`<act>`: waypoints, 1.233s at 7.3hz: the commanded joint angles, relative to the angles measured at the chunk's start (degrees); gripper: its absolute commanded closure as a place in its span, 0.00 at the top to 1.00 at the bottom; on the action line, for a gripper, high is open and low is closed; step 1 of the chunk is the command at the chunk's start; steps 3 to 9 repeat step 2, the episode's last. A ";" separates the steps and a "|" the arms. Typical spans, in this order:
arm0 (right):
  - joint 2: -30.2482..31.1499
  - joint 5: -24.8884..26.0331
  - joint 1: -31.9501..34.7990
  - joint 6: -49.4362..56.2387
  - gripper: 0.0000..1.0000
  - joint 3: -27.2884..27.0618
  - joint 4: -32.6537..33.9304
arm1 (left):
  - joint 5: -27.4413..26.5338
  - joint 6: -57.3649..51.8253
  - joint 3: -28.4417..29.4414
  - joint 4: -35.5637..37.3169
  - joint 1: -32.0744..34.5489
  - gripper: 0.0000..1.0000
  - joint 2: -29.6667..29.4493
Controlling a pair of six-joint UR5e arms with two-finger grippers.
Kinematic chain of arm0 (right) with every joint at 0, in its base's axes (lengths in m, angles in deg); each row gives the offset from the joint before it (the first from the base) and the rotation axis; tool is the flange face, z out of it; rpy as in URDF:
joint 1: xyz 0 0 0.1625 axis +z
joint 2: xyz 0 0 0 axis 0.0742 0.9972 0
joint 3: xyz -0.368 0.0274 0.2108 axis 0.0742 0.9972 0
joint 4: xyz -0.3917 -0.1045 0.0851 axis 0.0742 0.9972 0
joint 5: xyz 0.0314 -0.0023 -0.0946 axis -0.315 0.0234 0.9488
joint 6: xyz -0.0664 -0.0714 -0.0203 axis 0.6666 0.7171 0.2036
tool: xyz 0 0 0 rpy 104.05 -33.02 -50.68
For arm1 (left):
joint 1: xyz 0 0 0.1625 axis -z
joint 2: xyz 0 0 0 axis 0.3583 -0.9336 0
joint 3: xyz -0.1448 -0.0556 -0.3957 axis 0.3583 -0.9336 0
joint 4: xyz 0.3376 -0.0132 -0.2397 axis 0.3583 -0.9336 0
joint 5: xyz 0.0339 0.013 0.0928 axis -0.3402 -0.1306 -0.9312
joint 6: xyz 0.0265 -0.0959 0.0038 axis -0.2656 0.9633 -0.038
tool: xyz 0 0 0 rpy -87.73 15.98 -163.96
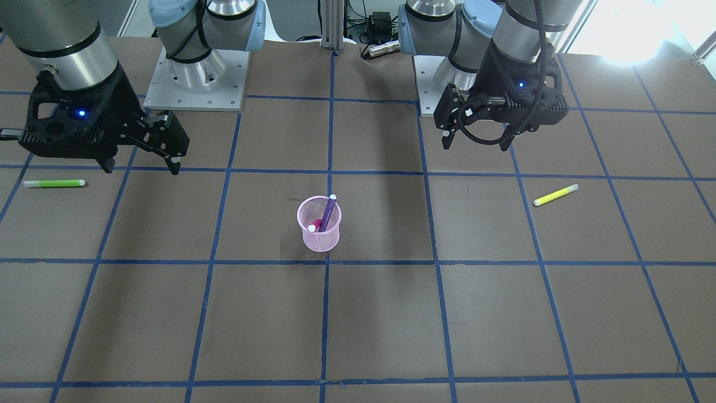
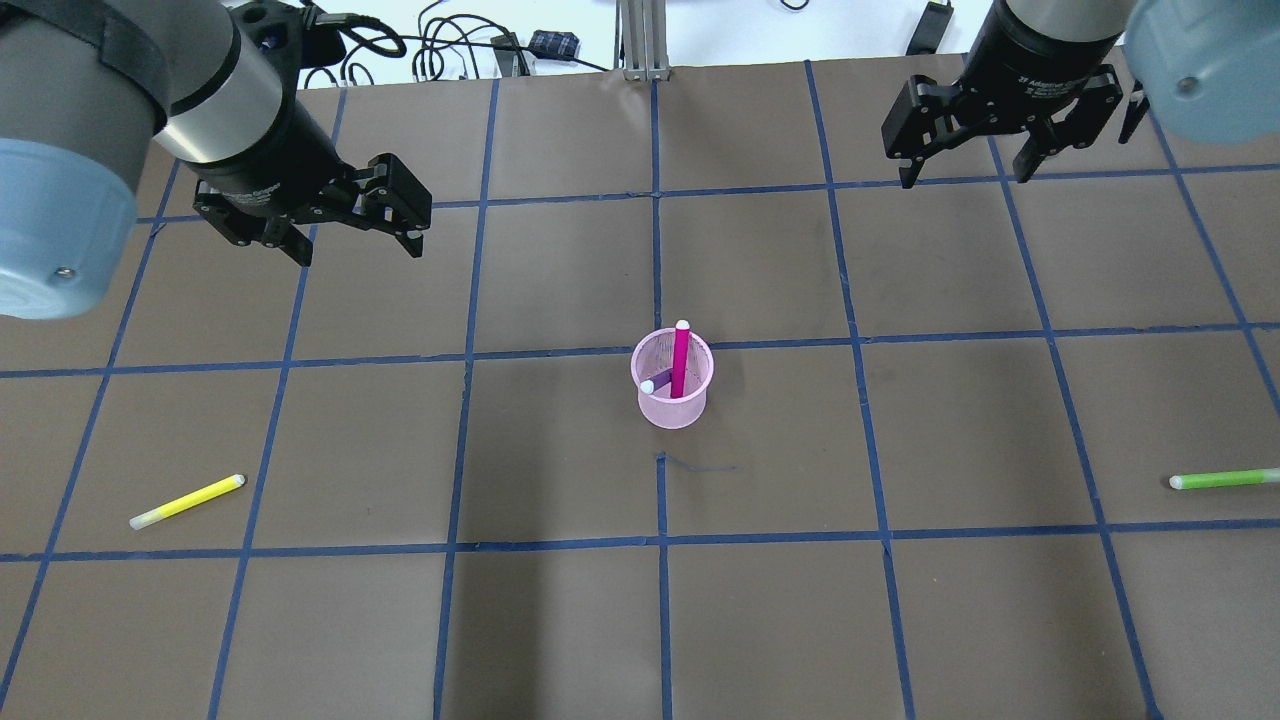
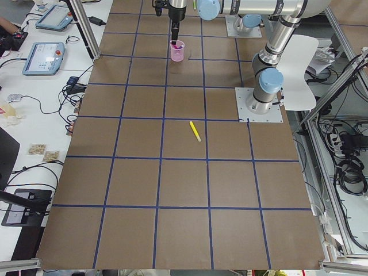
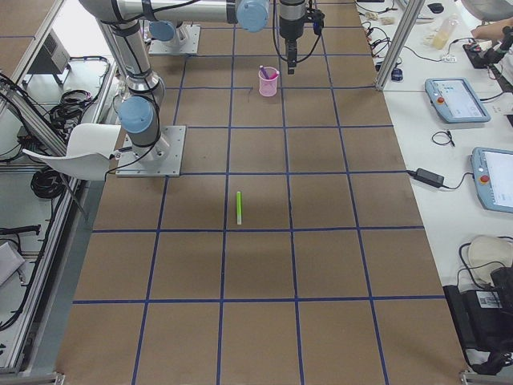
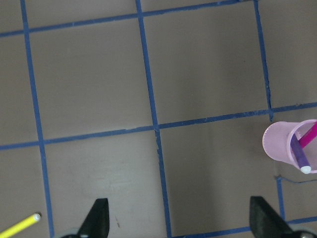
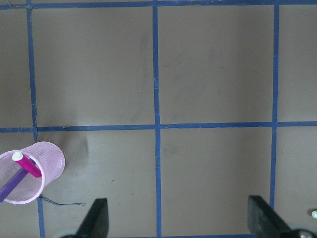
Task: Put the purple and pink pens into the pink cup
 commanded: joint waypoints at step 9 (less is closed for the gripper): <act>0.18 0.31 -0.21 -0.14 1.00 -0.24 -0.42 | -0.76 0.49 0.19 -2.04 -0.06 1.00 0.32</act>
